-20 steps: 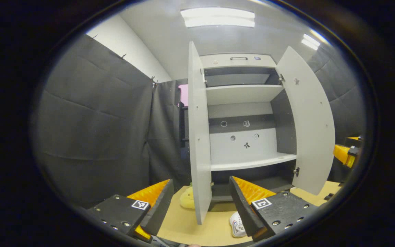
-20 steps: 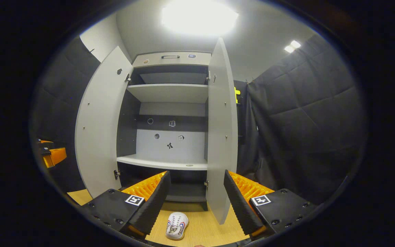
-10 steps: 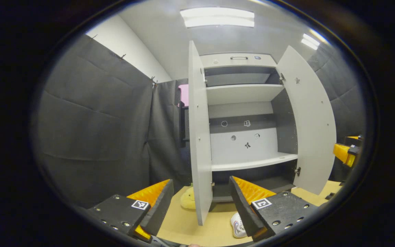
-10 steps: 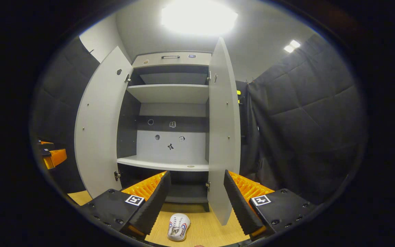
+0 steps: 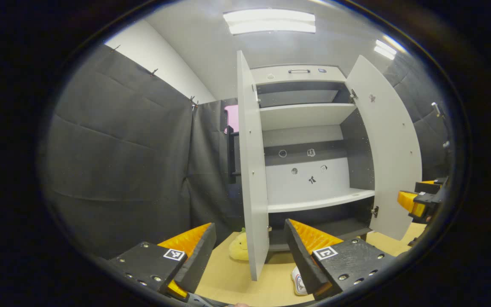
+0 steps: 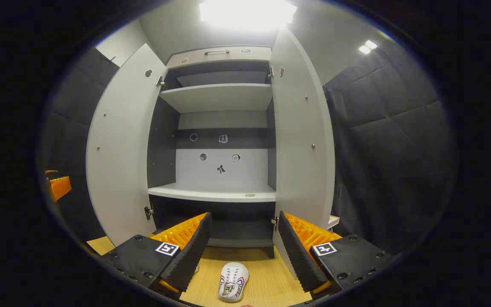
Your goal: Grab one shoe with the right hand and put it into the shoe cabinet, grab the other shoe with the left hand and put it into the shoe cabinet; then close the right door with the right hand and the left door with the left hand.
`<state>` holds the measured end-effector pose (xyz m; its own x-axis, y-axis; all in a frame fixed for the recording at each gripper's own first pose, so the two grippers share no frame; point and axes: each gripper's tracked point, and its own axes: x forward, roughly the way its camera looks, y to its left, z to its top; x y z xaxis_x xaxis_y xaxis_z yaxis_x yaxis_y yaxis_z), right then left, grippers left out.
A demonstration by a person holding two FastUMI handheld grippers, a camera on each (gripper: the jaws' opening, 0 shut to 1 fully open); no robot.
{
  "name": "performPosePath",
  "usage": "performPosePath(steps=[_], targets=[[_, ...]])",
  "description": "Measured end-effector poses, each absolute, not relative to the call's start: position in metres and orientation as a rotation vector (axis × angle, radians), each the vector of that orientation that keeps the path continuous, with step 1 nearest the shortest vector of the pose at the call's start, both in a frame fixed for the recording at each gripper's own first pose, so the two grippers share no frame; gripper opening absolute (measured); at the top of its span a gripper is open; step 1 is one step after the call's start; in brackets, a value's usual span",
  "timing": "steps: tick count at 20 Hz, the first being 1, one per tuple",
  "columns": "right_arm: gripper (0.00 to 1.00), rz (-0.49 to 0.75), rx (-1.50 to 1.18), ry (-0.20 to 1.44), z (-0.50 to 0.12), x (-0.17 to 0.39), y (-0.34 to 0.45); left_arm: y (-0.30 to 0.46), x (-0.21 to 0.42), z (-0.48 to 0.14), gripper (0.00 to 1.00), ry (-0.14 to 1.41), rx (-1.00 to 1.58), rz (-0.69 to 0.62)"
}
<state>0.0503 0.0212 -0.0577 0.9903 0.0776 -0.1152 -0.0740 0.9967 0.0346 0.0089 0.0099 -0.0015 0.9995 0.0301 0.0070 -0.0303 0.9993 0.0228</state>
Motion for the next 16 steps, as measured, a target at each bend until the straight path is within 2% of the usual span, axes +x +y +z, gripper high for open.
performPosePath(steps=[1,2,5,6,7,16], targets=[[0.97,0.082,0.034,0.133,-0.066,0.055,0.023,0.011,0.010,-0.002,0.92,-0.004,0.026,0.034],[0.98,0.087,0.036,0.150,-0.074,0.060,0.024,0.012,0.011,-0.003,0.99,-0.002,0.030,0.041],[0.98,0.106,0.024,0.223,-0.105,0.078,0.035,0.017,0.014,-0.005,0.99,-0.002,0.036,0.063],[0.98,0.111,0.019,0.251,-0.114,0.085,0.039,0.020,0.016,-0.006,0.92,0.002,0.041,0.073],[0.98,0.120,0.013,0.281,-0.126,0.091,0.042,0.023,0.017,-0.008,0.99,0.006,0.045,0.084],[0.98,0.242,-0.019,0.512,-0.230,0.115,0.091,0.047,0.026,-0.030,0.99,0.064,0.066,0.163]])
